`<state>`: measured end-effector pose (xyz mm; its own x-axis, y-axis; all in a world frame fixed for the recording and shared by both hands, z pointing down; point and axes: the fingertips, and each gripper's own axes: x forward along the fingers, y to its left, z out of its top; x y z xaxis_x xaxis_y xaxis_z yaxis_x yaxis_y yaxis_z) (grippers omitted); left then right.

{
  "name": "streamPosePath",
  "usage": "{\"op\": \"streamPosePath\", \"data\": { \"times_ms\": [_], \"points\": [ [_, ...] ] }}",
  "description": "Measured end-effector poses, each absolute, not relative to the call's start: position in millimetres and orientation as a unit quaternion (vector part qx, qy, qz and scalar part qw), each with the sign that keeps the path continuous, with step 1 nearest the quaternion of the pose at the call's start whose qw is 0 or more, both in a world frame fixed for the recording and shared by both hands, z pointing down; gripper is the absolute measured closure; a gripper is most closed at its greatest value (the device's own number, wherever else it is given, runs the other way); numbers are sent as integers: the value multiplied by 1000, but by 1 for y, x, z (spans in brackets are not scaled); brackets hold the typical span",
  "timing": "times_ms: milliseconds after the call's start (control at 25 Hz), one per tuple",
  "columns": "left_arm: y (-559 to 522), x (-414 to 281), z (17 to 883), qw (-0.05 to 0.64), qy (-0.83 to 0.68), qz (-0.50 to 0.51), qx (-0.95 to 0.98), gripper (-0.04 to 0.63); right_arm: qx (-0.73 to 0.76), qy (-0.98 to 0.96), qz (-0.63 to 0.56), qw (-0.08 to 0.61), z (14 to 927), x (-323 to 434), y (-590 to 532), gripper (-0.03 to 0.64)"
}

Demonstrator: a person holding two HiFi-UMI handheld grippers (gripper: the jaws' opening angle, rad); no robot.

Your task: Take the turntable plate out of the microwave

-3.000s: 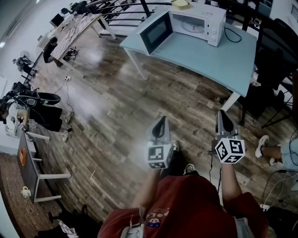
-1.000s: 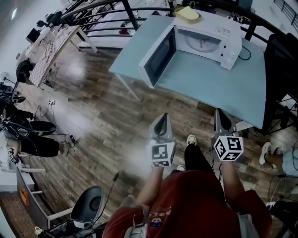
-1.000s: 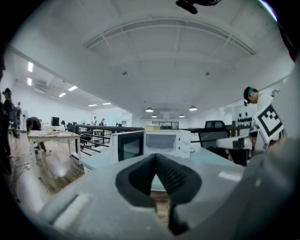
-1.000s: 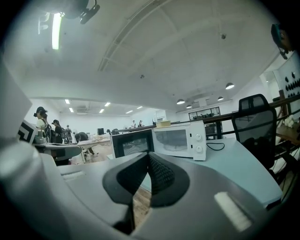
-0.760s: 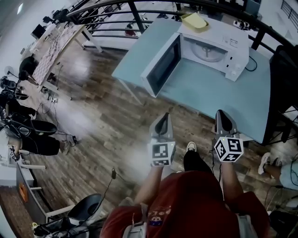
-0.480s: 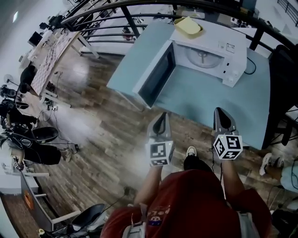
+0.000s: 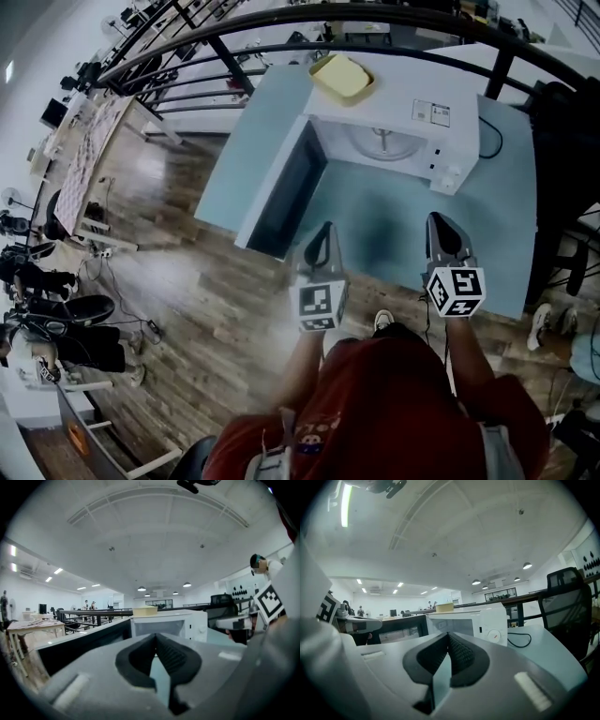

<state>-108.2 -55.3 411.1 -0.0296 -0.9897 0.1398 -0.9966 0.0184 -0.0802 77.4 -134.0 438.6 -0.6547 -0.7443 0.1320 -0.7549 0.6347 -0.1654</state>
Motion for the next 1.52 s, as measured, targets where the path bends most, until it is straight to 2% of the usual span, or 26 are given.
{"op": "streamPosePath", "data": {
  "times_ms": [800, 1520],
  "points": [
    [-222, -158, 439, 26, -625, 78, 776, 597, 501, -858, 94, 57, 452, 23, -252, 617],
    [-277, -182, 471, 36, -579, 71, 811, 597, 525, -841, 55, 114, 472, -27, -288, 617]
  ]
}}
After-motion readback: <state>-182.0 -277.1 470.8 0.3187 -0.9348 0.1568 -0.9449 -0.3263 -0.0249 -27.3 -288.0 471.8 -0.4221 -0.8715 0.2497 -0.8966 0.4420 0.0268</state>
